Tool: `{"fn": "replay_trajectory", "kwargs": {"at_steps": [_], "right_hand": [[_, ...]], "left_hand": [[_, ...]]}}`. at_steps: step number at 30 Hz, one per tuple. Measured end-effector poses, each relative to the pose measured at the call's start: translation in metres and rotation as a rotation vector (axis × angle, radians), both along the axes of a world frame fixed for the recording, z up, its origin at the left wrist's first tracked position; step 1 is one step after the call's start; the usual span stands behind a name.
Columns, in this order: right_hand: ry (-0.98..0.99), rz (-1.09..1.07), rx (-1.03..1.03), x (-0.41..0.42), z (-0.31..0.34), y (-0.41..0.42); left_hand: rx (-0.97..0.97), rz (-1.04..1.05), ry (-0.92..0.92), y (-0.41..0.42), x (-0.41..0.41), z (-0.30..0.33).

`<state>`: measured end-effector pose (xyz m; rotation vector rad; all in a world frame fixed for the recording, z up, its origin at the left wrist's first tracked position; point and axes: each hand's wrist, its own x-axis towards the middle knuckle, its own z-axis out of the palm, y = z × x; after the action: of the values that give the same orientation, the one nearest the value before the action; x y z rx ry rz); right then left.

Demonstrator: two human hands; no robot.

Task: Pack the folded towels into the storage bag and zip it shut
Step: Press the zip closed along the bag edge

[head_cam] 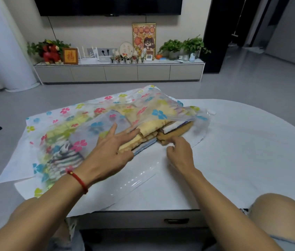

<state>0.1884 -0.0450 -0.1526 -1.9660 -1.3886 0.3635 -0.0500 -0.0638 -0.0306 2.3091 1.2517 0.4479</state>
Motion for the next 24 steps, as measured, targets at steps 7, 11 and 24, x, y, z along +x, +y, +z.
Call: {"fn": "replay_trajectory", "kwargs": {"at_steps": [7,11,24], "right_hand": [[-0.11,0.244,-0.235,0.032,0.008,0.044],[-0.371,0.211,-0.274,0.063,-0.013,0.015],[-0.555,0.316,-0.533,0.021,0.006,-0.09]], "left_hand": [[0.039,0.017,-0.045,0.004,-0.004,-0.037],[0.135,0.056,0.074,0.015,-0.001,-0.076],[0.191,-0.065,0.171,0.067,-0.032,-0.112]]}}
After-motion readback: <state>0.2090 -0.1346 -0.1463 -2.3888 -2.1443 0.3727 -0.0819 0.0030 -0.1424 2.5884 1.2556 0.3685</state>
